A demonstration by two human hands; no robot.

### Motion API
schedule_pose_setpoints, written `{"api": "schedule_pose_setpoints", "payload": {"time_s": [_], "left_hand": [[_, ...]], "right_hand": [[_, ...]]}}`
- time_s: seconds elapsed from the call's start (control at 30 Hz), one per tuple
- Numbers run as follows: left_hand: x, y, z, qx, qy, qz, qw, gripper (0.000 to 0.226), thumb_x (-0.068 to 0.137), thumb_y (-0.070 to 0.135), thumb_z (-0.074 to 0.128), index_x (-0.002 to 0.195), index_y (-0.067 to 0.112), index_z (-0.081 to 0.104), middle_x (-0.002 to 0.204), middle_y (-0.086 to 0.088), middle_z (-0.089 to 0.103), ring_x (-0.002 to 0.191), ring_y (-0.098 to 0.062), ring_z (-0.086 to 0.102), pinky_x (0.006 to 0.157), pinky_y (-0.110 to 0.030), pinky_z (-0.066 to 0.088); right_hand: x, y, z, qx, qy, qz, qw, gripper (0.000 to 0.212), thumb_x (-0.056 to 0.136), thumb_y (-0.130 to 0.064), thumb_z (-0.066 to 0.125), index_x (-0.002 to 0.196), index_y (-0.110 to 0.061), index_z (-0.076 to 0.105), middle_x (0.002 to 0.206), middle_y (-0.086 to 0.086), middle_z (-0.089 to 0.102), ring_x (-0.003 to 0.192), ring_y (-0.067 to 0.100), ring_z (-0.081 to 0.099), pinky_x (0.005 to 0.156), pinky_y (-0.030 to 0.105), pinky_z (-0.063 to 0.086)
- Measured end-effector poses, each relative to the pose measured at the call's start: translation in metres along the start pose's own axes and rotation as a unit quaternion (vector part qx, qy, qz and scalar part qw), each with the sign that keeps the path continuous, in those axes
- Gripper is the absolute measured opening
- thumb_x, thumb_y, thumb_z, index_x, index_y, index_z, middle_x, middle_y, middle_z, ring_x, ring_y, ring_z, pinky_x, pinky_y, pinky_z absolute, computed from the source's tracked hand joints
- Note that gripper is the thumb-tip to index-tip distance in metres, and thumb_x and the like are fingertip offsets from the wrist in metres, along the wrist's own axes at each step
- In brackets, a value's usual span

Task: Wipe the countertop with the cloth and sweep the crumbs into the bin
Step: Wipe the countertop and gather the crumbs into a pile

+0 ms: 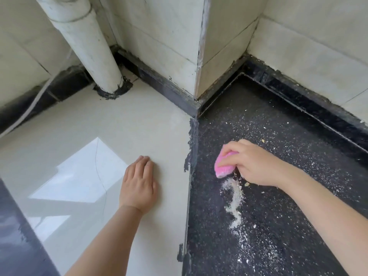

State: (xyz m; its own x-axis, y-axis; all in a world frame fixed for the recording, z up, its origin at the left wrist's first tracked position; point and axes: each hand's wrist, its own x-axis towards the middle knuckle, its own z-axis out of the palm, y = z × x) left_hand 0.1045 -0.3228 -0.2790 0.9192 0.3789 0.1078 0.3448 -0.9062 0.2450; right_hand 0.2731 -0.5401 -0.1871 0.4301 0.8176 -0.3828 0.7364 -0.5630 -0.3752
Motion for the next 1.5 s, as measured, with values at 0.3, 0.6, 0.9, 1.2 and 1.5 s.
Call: {"api": "schedule_pose_setpoints", "payload": {"time_s": [0.3, 0.6, 0.9, 1.2, 1.5], "left_hand": [[0.074, 0.019, -0.017, -0.017, -0.011, 0.023, 1.0, 0.042, 0.073, 0.016, 0.029, 0.085, -0.003, 0.064, 0.096, -0.023, 0.065, 0.092, -0.04, 0.062, 0.074, -0.046, 0.051], [0.11, 0.039, 0.018, -0.047, -0.084, -0.024, 0.995, 0.068, 0.079, 0.023, 0.005, 0.143, 0.004, 0.02, 0.153, -0.01, 0.015, 0.142, -0.023, 0.006, 0.113, -0.028, -0.003], [0.109, 0.041, 0.017, -0.072, -0.096, -0.037, 0.992, 0.052, 0.092, 0.009, 0.013, 0.144, 0.005, 0.015, 0.154, -0.008, 0.009, 0.142, -0.021, 0.001, 0.11, -0.025, -0.01], [0.11, 0.04, 0.021, -0.092, -0.082, -0.035, 0.992, 0.065, 0.079, 0.016, 0.011, 0.139, 0.001, 0.029, 0.15, -0.012, 0.023, 0.141, -0.024, 0.011, 0.11, -0.025, -0.005], [0.11, 0.04, 0.022, -0.101, -0.064, -0.035, 0.992, 0.061, 0.08, 0.015, 0.016, 0.137, -0.001, 0.034, 0.147, -0.014, 0.029, 0.14, -0.027, 0.016, 0.111, -0.028, -0.001]], "right_hand": [[0.101, 0.021, -0.029, 0.069, 0.224, 0.188, 0.954, 0.044, 0.087, 0.001, 0.043, 0.116, -0.027, 0.06, 0.12, 0.005, 0.047, 0.109, 0.028, 0.041, 0.088, 0.047, 0.044], [0.106, 0.012, 0.031, 0.106, 0.168, 0.158, 0.967, 0.05, 0.084, -0.001, 0.049, 0.114, -0.04, 0.058, 0.128, -0.008, 0.045, 0.112, 0.021, 0.038, 0.092, 0.049, 0.042], [0.032, 0.041, -0.018, 0.011, -0.019, 0.206, 0.978, 0.064, 0.072, 0.015, 0.033, 0.092, -0.039, 0.062, 0.113, -0.015, 0.05, 0.096, 0.017, 0.04, 0.081, 0.048, 0.047], [0.092, 0.01, 0.02, 0.049, 0.192, 0.176, 0.964, 0.055, 0.085, 0.007, 0.042, 0.124, -0.029, 0.055, 0.137, -0.009, 0.042, 0.123, 0.023, 0.03, 0.098, 0.033, 0.026], [0.022, 0.065, -0.043, 0.189, 0.175, 0.236, 0.937, 0.051, 0.08, 0.016, 0.043, 0.1, -0.023, 0.07, 0.11, -0.013, 0.057, 0.079, -0.01, 0.054, 0.061, 0.002, 0.038]]}}
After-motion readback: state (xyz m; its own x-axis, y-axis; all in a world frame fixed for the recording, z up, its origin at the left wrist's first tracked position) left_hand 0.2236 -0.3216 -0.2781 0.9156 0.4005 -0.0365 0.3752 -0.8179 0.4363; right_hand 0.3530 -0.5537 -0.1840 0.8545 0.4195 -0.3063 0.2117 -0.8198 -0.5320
